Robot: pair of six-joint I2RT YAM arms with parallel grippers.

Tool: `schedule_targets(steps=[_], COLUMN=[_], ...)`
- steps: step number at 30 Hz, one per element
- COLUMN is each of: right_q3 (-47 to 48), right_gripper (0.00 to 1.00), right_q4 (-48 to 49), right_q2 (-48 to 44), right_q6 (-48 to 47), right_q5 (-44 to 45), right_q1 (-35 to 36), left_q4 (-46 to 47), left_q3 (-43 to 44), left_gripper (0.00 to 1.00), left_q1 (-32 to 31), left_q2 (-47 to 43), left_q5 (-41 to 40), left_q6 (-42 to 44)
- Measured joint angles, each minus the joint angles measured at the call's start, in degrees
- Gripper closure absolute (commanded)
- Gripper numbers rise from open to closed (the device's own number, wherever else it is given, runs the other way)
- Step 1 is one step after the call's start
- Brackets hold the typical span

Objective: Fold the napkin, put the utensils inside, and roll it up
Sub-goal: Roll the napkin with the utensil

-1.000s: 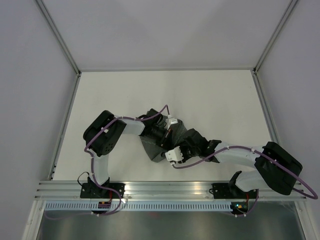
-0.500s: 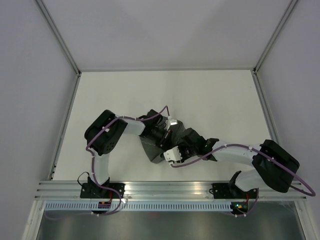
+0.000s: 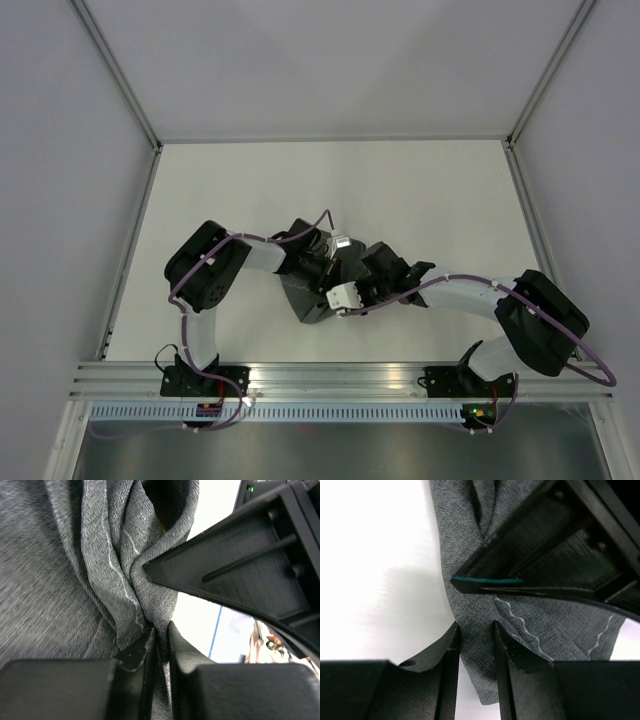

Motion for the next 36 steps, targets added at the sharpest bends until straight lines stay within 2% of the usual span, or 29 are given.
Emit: schedule_targets(steps=[2,9,23,26,29,33,36], right_q3=[2.12,7.50,16.55,17.99,19.28,21.16,22.73], right_gripper=[0.99,1.00,0.99,1.00,0.99,1.00,1.00], right_q4=[-2.23,-8.33,-18.60,-20.20,-21.64,-23.74,-25.46], right_q2=[1.40,5.64,12.98,14.16,15.21,16.68,17.94], right_q6=[-0.02,-1.29,-2.12,-2.12,-2.10,-2.08,-2.08], right_q5=[-2.32,-5.70,-11.47,-12.22,-12.74,-13.46,-14.32], right_q1=[-1.77,-5.14,-8.44,-8.81,-9.05,-9.44,-9.94], left_q4=[2.19,5.11,6.95,7.54,9.29,14.97,16.63], left_q3=[-1.20,-3.93,-11.72,-15.34,-20.15,-26.86,-29.20], left_gripper=[0.76,0.65,0.72,0.71,0.66,0.66,0.66], left_q1=[0.59,2.14,4.37,4.37,4.37,4.31,2.58], left_q2=[-0.87,-4.20,-18.82,-25.20,-35.85,-51.25,-57.79], left_q5=[-0.57,-3.13,-15.61,-20.28,-27.45,-36.39,-41.16], left_q6=[-1.20,-3.91,-4.96,-4.98,-5.01,-5.31,-5.07])
